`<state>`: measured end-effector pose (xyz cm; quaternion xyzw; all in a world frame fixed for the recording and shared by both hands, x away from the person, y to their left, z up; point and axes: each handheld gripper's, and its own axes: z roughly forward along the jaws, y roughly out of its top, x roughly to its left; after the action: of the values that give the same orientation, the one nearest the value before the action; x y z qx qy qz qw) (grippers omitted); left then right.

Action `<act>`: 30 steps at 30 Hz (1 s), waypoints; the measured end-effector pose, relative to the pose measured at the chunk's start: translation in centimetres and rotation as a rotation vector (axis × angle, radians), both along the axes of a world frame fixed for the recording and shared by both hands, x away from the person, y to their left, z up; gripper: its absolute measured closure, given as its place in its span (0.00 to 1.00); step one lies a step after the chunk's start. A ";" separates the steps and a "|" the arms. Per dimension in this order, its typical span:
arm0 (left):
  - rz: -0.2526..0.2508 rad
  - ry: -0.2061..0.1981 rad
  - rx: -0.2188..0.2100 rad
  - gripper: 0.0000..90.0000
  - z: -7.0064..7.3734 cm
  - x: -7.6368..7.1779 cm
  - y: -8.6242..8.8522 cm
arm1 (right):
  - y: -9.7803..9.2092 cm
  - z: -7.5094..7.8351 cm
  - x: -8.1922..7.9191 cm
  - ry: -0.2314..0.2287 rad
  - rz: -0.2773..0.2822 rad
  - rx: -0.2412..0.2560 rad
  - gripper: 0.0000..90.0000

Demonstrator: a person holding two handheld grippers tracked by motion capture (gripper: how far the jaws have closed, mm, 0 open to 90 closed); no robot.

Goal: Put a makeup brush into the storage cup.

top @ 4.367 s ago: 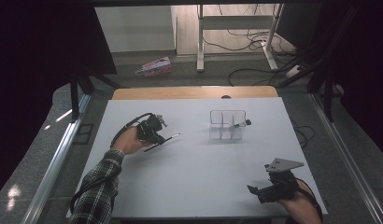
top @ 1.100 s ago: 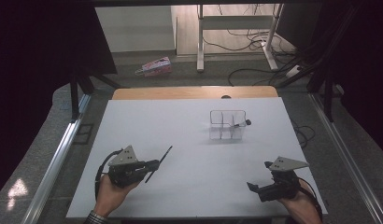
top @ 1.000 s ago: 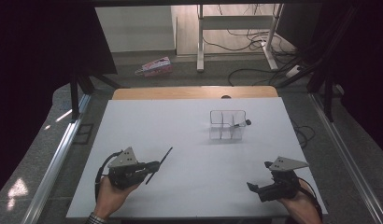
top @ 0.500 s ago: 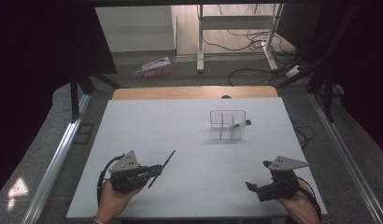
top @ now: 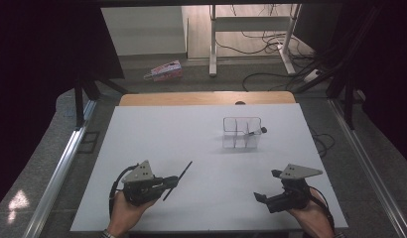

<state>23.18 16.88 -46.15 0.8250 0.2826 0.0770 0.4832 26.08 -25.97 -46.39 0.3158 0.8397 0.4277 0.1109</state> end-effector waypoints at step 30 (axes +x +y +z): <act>-0.051 0.015 -0.006 0.95 -0.5 0.7 -2.6 | 4.7 0.6 1.4 0.071 0.059 0.182 0.00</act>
<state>23.91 14.27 -46.63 0.8309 0.2655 0.0578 0.4856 27.44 -21.29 -45.81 0.3145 0.8098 0.4937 0.0394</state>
